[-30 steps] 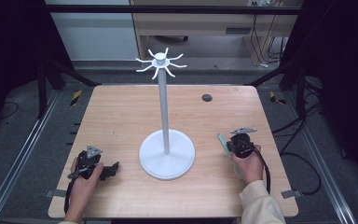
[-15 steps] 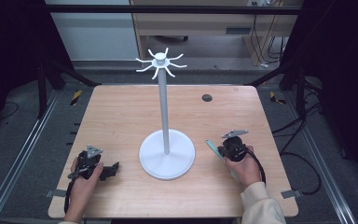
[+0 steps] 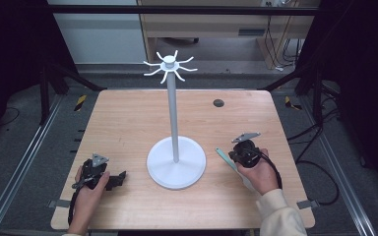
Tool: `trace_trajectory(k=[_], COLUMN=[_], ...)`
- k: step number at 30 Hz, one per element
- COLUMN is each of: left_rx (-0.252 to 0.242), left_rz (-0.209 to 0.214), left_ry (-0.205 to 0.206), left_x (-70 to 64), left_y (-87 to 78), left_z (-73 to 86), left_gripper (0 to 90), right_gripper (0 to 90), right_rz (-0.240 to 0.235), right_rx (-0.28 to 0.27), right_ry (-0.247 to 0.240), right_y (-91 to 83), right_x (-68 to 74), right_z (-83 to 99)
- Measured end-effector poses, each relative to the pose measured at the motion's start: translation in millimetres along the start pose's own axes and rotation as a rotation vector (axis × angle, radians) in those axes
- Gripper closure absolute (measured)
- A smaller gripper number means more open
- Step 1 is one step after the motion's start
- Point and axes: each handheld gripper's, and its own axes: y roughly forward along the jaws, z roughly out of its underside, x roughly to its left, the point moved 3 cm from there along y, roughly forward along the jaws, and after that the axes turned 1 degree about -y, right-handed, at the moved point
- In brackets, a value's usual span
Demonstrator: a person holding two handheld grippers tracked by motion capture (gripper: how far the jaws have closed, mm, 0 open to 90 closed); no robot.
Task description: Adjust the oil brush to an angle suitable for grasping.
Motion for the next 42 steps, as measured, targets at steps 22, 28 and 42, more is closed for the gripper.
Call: trace_trajectory(k=[22,28,42], left_rx=[-0.001,-0.001,-0.001], left_rz=[0.013,0.014,0.014], left_ry=[0.010,0.008,0.009], left_x=[-2.0,-2.2,-2.2], left_y=[-5.2,-5.2,-5.3], left_z=[5.2,5.3,5.3], left_gripper=[0.0,0.0,0.0], right_gripper=[69.9,71.7,77.0], right_rz=[-0.038,-0.044,-0.065], right_rx=[0.366,0.404,0.443], right_ry=[-0.060,-0.055,-0.045], right_y=[14.7,18.4,21.4], right_x=[5.6,3.1,1.1], right_z=[-3.4,0.7,3.8])
